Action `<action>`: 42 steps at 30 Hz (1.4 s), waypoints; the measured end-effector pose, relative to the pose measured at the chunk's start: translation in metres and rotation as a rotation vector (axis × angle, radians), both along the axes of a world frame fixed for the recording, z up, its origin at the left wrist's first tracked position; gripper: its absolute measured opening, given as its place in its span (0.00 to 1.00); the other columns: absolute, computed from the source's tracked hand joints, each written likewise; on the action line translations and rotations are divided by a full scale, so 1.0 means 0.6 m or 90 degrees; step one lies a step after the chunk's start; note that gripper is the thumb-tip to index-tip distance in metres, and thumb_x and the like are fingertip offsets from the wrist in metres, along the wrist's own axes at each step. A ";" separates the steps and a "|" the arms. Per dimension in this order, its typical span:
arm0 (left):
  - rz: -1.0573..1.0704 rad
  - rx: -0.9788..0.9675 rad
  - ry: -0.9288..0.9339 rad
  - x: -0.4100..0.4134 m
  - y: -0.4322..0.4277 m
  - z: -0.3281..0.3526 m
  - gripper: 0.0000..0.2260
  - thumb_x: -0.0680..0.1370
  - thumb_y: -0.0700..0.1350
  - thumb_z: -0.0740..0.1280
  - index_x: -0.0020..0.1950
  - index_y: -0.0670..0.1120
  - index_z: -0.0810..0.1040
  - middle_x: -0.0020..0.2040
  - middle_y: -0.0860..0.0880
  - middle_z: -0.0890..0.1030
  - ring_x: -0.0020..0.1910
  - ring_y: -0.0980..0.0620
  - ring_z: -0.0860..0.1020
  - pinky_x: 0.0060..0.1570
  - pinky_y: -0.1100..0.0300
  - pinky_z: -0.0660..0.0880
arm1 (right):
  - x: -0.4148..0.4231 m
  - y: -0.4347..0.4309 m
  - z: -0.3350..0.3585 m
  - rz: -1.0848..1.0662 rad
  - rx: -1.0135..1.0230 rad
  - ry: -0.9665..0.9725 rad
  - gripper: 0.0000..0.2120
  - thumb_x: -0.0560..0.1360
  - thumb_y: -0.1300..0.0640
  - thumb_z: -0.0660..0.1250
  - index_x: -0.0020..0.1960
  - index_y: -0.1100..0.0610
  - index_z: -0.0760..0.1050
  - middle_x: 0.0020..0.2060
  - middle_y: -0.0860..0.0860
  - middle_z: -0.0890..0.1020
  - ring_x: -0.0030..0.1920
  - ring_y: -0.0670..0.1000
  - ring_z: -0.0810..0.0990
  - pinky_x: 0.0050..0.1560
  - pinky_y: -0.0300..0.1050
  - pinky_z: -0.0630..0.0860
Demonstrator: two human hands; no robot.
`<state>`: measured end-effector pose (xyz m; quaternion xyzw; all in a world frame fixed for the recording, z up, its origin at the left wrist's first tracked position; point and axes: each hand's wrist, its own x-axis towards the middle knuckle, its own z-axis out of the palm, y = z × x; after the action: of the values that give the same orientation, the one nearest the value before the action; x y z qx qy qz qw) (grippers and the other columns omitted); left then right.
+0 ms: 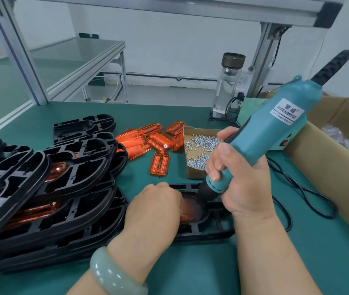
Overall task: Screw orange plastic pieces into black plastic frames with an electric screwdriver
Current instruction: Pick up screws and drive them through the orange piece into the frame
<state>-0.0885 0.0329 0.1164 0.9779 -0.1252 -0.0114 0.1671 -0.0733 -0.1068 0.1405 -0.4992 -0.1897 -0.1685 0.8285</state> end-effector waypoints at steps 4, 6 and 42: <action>-0.017 0.011 0.017 0.000 0.001 0.001 0.10 0.78 0.46 0.63 0.56 0.57 0.78 0.46 0.54 0.69 0.51 0.51 0.68 0.46 0.59 0.68 | -0.003 -0.005 0.007 0.018 0.076 -0.035 0.08 0.70 0.59 0.65 0.49 0.56 0.73 0.25 0.46 0.72 0.23 0.45 0.71 0.30 0.37 0.68; -0.022 0.022 0.020 0.001 0.000 0.003 0.10 0.78 0.44 0.64 0.55 0.57 0.79 0.46 0.54 0.69 0.51 0.52 0.67 0.48 0.58 0.71 | -0.001 -0.014 0.009 -0.006 0.106 -0.027 0.07 0.71 0.59 0.65 0.49 0.56 0.72 0.26 0.45 0.72 0.23 0.45 0.71 0.30 0.37 0.68; -0.097 -0.040 -0.036 0.204 -0.116 0.038 0.10 0.78 0.45 0.62 0.42 0.51 0.82 0.37 0.50 0.77 0.40 0.48 0.75 0.38 0.57 0.72 | 0.032 -0.030 -0.014 -0.150 0.139 0.149 0.03 0.70 0.60 0.65 0.44 0.56 0.74 0.25 0.49 0.70 0.22 0.48 0.69 0.26 0.38 0.69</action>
<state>0.0336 -0.0369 0.1394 0.9597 -0.2042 0.0073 0.1931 -0.0538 -0.1249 0.1323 -0.4410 -0.0131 -0.2249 0.8688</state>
